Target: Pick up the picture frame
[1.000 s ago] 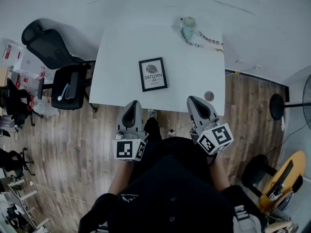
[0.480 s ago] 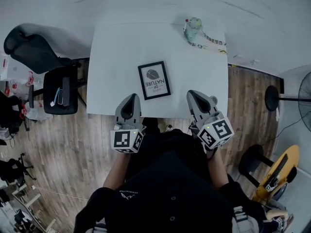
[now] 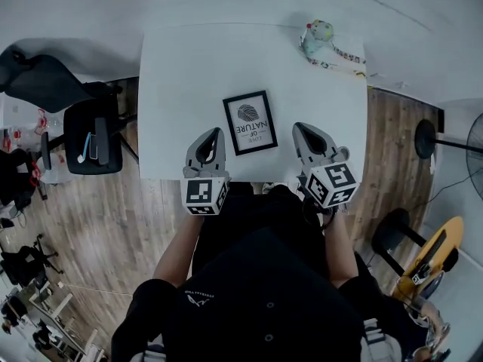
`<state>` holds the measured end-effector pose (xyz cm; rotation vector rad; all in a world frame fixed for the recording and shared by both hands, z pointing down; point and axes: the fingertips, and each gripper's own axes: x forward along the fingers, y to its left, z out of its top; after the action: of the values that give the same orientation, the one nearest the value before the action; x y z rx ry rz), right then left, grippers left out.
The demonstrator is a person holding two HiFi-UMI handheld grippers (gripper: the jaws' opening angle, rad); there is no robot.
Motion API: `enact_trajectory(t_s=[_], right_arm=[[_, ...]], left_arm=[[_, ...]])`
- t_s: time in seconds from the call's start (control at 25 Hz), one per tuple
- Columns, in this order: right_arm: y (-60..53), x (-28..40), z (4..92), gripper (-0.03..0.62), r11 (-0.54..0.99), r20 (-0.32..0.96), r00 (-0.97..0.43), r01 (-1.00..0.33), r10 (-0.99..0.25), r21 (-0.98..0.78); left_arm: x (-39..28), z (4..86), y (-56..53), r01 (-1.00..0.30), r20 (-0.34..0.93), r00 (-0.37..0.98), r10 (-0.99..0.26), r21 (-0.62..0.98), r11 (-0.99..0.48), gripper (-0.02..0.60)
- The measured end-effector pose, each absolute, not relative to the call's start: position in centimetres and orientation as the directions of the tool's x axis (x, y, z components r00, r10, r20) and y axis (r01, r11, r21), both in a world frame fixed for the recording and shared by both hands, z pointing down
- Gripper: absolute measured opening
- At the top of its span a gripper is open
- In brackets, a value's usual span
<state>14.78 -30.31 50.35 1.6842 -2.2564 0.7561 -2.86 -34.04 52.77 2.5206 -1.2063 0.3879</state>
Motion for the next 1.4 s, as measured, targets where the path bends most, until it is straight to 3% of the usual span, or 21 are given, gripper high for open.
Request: enact_trajectory(t_s=[0.8, 1.08, 1.4], right_arm=[[-33.7, 12.5, 64.0, -0.002, 0.071, 0.741, -0.279, -0.951, -0.611, -0.300], [-33.1, 12.3, 68.7, 0.011, 0.051, 0.820, -0.257, -0.962, -0.512, -0.269], [-32.4, 12.2, 72.0, 0.072, 0.061, 0.871, -0.261, -0.964, -0.416, -0.259]], left_arm=[[-1.9, 67.4, -37.2, -0.767, 0.638, 0.628, -0.446, 0.408, -0.496, 0.006], [-1.9, 71.1, -36.4, -0.775, 0.709, 0.595, -0.377, 0.384, -0.501, 0.009], [-0.9, 73.6, -34.3, -0.758, 0.751, 0.602, -0.270, 0.433, -0.487, 0.076]])
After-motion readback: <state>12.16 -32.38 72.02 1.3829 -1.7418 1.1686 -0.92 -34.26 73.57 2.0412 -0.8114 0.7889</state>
